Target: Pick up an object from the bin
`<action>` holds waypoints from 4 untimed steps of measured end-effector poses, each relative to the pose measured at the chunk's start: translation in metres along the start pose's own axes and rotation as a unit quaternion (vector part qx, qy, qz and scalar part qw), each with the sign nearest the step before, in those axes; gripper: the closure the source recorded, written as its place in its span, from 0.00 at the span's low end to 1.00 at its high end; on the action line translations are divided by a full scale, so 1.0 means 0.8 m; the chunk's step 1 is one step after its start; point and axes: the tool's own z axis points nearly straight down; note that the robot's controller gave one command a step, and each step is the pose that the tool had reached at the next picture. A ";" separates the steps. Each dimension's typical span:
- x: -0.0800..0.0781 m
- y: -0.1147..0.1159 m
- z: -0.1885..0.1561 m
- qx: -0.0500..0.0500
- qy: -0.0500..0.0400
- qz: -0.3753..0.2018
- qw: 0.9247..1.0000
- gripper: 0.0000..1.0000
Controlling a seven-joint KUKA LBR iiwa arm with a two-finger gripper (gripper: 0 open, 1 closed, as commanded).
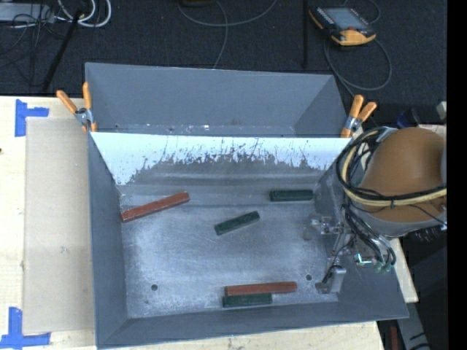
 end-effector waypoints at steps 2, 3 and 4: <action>0.005 0.034 0.134 0.001 -0.005 -0.044 0.999 1.00; 0.001 0.034 0.132 0.001 -0.011 -0.044 0.999 0.00; 0.005 0.035 0.134 0.001 -0.005 -0.045 0.999 1.00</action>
Offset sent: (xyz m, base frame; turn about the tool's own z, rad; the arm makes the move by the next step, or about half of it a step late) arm -0.0055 0.0269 -0.1066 -0.0869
